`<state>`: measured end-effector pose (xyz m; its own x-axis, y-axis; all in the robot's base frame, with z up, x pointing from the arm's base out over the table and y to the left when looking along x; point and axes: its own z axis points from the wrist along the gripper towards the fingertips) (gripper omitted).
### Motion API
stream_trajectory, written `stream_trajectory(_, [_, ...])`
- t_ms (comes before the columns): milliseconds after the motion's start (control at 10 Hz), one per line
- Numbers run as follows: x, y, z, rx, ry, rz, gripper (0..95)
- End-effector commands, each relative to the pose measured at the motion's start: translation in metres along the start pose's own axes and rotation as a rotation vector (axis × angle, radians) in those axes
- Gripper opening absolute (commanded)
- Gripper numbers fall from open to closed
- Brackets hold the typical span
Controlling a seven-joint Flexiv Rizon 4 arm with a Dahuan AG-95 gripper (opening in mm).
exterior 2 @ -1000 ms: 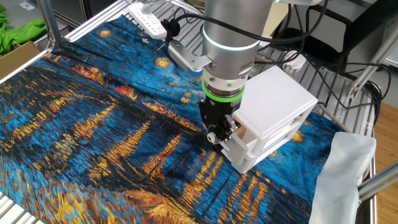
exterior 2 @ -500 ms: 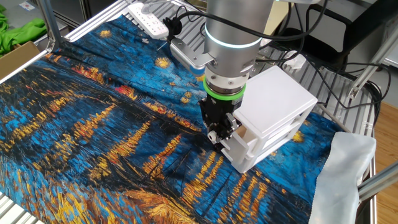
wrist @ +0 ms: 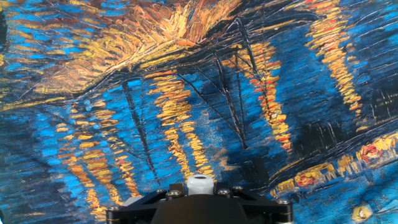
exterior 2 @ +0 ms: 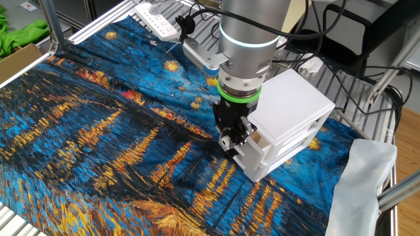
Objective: Put things in the drawer
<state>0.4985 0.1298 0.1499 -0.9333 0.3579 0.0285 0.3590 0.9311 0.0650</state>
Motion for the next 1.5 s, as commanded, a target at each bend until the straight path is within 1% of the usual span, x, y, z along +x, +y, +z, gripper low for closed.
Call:
stream_trajectory(100, [0.0015,-0.0010,-0.0005,-0.003,0.001,-0.002,0.0])
stream_trajectory(700, [0.0070,-0.0036,-0.0003,-0.003,0.000,-0.012,0.0])
stream_trajectory(1500, [0.0099,-0.0074,0.0019,-0.022,-0.008,-0.019,0.0])
